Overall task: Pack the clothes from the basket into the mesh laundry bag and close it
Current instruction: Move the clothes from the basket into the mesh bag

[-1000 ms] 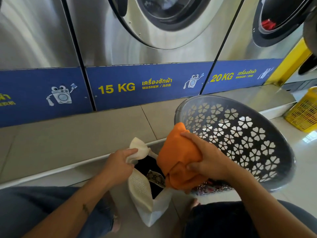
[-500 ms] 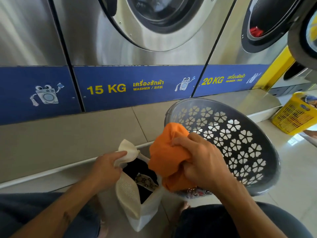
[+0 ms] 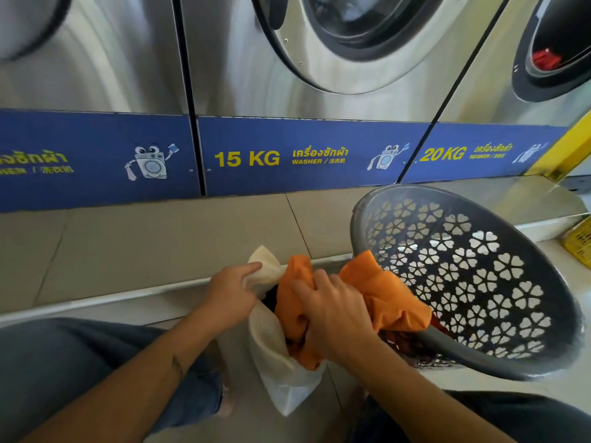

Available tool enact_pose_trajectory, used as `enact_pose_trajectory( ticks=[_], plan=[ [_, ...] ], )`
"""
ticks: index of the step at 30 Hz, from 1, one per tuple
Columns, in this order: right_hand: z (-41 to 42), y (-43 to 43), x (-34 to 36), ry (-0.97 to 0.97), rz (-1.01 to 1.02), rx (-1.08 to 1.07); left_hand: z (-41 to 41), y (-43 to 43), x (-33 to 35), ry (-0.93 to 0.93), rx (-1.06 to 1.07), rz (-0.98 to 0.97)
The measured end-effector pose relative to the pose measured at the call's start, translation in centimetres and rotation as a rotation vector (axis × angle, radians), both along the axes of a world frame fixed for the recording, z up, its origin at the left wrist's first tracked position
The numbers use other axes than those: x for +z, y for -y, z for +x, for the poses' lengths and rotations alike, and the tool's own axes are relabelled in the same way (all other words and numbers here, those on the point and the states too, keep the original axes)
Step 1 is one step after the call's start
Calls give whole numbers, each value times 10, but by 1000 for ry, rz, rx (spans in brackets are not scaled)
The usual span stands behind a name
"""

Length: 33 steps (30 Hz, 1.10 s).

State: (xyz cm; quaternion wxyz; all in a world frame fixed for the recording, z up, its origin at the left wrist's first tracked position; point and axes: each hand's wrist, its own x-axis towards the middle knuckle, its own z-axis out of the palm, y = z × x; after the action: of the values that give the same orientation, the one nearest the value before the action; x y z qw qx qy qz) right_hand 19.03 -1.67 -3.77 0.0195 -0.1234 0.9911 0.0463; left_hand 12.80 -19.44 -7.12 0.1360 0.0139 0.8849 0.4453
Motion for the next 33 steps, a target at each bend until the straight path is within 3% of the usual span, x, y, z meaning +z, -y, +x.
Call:
enact_pose_trajectory(
  ticks=[7,9,13,18,23,28,33],
  plan=[
    [-10,7,-2,81,21,81,-2,-3,-3,-2,-40,-21],
    [-5,-7,13,24,51,13,-4,-3,-4,8,-45,-17],
    [-1,-53,23,97,158,-213,-6,-5,-7,7,-66,-30],
    [-5,-69,13,-117,-67,-272,-5,-8,-8,9,-69,-28],
    [-3,-47,25,-326,-203,-151,-5,-8,-8,20,-58,-24],
    [-4,-2,-2,-222,-384,-15,-3,-6,-7,-28,-101,-20],
    [-20,13,-76,53,-556,-67,-1,-1,-6,-103,-145,-61]
  ],
)
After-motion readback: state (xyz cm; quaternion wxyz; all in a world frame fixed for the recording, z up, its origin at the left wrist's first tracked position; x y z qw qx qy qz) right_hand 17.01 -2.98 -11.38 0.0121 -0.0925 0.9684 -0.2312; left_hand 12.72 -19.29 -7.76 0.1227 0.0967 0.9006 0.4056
